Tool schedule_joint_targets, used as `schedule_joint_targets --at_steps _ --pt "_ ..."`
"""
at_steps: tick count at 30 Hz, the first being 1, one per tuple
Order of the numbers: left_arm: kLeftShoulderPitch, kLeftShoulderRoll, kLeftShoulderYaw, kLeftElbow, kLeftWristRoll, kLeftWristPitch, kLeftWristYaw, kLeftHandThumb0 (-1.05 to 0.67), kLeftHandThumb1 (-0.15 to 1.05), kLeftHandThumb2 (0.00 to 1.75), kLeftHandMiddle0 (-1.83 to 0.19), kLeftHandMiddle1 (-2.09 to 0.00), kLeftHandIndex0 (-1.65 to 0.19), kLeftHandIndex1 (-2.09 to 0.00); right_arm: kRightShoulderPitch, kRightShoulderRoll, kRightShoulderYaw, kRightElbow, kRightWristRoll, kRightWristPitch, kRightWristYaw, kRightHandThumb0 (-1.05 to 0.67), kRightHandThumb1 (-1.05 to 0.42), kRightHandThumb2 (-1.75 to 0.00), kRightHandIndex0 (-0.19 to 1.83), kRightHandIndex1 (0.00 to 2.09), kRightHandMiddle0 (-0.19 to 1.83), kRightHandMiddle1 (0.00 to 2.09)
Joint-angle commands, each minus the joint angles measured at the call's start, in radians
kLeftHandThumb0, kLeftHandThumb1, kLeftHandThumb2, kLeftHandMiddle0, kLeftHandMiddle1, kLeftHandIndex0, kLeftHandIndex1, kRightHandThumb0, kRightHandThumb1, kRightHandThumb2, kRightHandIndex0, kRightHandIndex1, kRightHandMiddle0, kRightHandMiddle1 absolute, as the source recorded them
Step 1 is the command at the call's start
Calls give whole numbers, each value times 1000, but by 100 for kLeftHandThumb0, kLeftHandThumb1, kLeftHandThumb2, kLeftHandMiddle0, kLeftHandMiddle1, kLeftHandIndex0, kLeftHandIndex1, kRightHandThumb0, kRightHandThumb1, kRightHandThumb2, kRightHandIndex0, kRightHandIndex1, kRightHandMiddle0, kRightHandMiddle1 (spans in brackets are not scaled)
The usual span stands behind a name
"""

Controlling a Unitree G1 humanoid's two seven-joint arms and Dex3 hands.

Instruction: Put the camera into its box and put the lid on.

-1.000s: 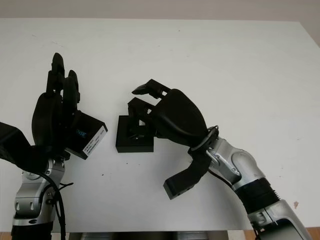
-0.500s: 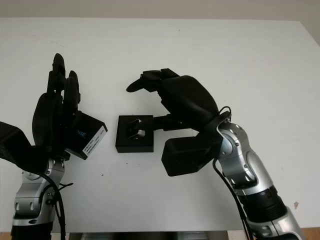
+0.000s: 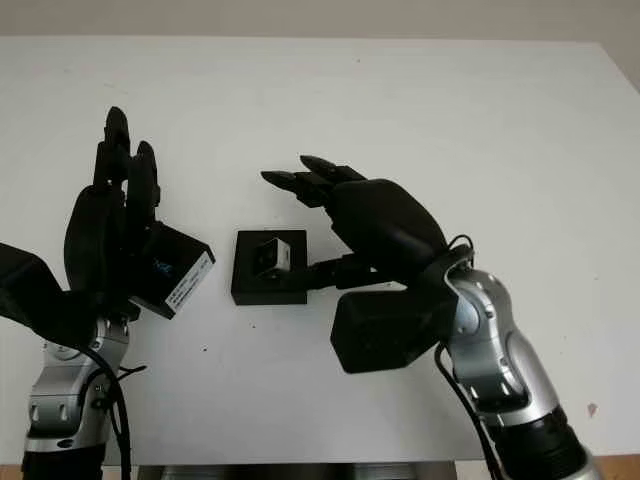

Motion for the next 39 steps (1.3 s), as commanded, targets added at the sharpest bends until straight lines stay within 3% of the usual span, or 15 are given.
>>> schedule_joint_targets --at_steps 1,4,8,13,22,39 --pt "8 4 0 -12 5 -13 -2 -79 105 49 19 0 19 0 21 30 -1 44 5 -41 -61 -82 -97 -5 19 12 36 47" --pt "6 4 0 -8 6 -11 -2 -79 105 50 19 0 19 0 20 59 -4 114 13 -81 -128 -78 -96 -5 22 10 26 83" --pt "5 2 3 -7 -3 0 -4 -80 105 49 19 0 19 0 10 93 -17 210 57 -129 -191 -76 -94 -5 24 10 25 102" --pt "7 6 2 -8 0 0 -6 -80 105 48 19 0 19 0 2 105 -19 261 75 -147 -209 -74 -91 -5 27 11 27 112" --pt "6 3 6 -11 -9 -1 -4 -80 105 46 19 0 19 0 4 99 -18 263 72 -151 -203 -75 -91 -5 29 12 29 114" --pt "8 4 5 -13 -10 -5 -3 -80 105 46 19 0 19 0 48 77 5 191 51 -151 -108 -80 -93 -6 26 9 33 89"
